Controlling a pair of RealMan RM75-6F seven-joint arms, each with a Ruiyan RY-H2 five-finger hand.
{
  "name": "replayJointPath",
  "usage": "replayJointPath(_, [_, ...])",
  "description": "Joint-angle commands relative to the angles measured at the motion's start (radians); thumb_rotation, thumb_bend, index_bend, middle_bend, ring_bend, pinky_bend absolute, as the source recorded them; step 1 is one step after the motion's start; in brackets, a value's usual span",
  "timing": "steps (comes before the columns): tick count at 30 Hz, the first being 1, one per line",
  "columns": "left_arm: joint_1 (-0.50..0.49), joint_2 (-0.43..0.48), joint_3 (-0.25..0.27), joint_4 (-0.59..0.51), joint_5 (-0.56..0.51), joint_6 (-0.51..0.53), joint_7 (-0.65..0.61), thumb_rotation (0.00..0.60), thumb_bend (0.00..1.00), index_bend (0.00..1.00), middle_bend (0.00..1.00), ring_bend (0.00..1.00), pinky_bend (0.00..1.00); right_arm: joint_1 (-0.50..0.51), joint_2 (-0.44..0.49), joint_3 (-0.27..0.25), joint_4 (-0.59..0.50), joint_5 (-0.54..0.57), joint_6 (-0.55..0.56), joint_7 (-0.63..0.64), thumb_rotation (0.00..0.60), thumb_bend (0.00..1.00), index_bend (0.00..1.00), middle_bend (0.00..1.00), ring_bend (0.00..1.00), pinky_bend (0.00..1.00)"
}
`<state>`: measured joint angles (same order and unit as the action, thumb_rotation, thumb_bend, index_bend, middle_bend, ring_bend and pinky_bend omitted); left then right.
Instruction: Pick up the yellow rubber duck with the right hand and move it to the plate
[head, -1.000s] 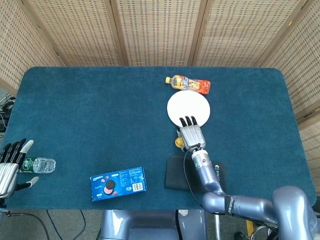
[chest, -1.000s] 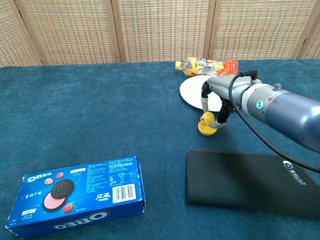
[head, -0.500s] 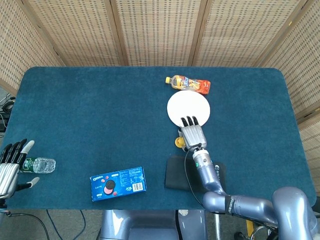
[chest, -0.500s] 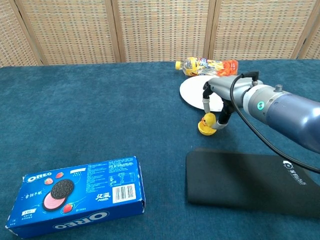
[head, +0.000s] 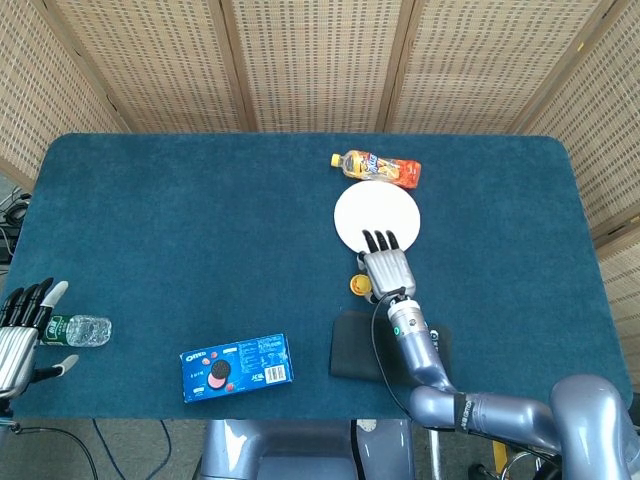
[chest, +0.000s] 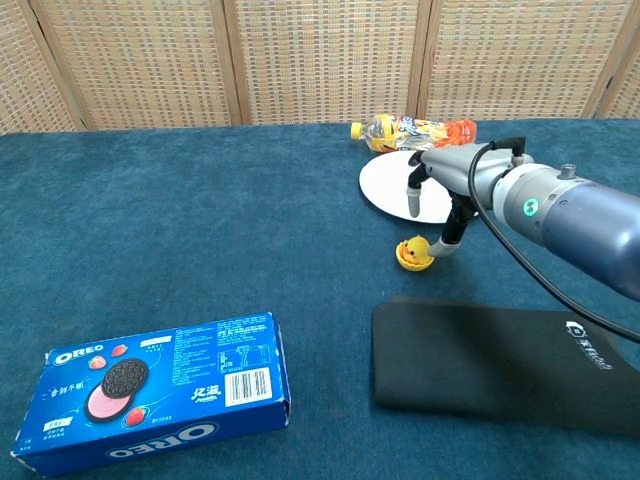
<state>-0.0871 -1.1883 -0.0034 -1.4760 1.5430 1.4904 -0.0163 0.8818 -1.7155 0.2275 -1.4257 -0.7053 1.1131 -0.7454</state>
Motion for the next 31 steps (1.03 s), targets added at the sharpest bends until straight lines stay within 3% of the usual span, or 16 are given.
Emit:
replayJointPath(1, [0.001,0.001,-0.001,0.000,0.000,0.002,-0.002,0.600,0.13,0.00,0.00,0.00,0.00,-0.008,0.013,0.000,-0.008,-0.006,0.009,0.002,0.600,0.15,0.36,0.00,0.00,0.00])
replayJointPath(7, [0.002,0.002,-0.002,0.003,-0.007,-0.001,-0.009,0.600,0.13,0.00,0.00,0.00,0.00,-0.064,0.087,-0.009,-0.061,-0.080,0.067,0.066,0.600,0.15,0.19,0.00,0.00,0.00])
replayJointPath(15, [0.006,-0.001,-0.001,0.000,-0.003,0.006,0.005,0.600,0.13,0.00,0.00,0.00,0.00,-0.282,0.255,-0.128,-0.160,-0.356,0.225,0.370,0.600,0.13,0.04,0.00,0.00,0.00])
replayJointPath(22, [0.008,-0.005,0.003,-0.011,0.003,0.009,0.035,0.600,0.13,0.00,0.00,0.00,0.00,-0.475,0.350,-0.257,-0.145,-0.559,0.376,0.595,0.600,0.13,0.00,0.00,0.00,0.00])
replayJointPath(31, [0.011,-0.008,0.007,-0.024,0.028,0.029,0.045,0.600,0.13,0.00,0.00,0.00,0.00,-0.632,0.408,-0.316,-0.093,-0.697,0.534,0.731,0.600,0.13,0.00,0.00,0.00,0.00])
